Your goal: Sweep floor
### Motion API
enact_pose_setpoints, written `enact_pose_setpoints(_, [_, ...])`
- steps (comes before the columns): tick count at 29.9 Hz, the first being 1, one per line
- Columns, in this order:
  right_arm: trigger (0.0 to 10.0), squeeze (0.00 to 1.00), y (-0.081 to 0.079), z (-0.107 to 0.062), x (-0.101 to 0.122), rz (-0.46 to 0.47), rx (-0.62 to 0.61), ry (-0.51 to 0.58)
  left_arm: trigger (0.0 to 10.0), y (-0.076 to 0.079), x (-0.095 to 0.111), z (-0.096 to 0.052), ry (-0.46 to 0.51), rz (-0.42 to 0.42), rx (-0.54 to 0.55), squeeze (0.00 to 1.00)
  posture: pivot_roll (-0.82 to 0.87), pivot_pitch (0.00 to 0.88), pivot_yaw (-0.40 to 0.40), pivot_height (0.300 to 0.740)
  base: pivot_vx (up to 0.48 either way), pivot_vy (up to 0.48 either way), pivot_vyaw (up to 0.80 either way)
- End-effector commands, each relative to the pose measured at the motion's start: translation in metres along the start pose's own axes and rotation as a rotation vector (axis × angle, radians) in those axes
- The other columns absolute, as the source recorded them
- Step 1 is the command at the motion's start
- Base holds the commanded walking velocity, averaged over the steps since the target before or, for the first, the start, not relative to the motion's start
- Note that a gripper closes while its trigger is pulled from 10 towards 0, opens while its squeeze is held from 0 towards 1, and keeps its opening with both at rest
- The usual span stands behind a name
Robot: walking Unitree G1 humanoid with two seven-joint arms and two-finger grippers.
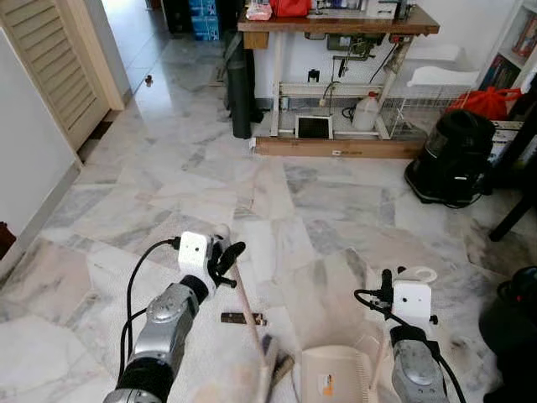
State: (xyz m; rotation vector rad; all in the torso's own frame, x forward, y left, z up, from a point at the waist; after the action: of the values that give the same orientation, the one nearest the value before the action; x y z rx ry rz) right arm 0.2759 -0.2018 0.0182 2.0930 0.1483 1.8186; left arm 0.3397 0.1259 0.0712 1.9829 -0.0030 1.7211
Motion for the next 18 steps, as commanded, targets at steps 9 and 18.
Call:
enact_pose_setpoints(9, [10.0,0.0,-0.001,0.005,0.01,0.001,-0.004,0.033,10.0,-0.003,0.016,0.008,0.072,-0.274,0.003,0.0,-0.05,0.043,-0.004,0.74,0.0,0.0,0.0])
enact_pose_setpoints(18, [10.0,0.0,-0.002,0.009,0.013,0.008,0.0,0.038,10.0,-0.023,0.062,-0.001,0.216,-0.043,0.106,0.0,-0.04,0.031,-0.005,0.74,0.0,0.0,0.0])
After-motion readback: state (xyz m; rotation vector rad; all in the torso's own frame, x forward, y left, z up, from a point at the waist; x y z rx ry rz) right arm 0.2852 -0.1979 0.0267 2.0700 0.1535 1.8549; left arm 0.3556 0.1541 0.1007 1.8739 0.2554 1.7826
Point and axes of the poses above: a point about 5 cm out from each wrist's last joint towards the gripper, its own z axis pointing out of the wrist towards the gripper, its own x axis along the axis of the wrist's last joint, y = z × x, the point moved 2 cm from there along z, pointing out of the wrist towards the gripper, and after that the axes turned 8 degrees about -z, right-handed, at the moved point
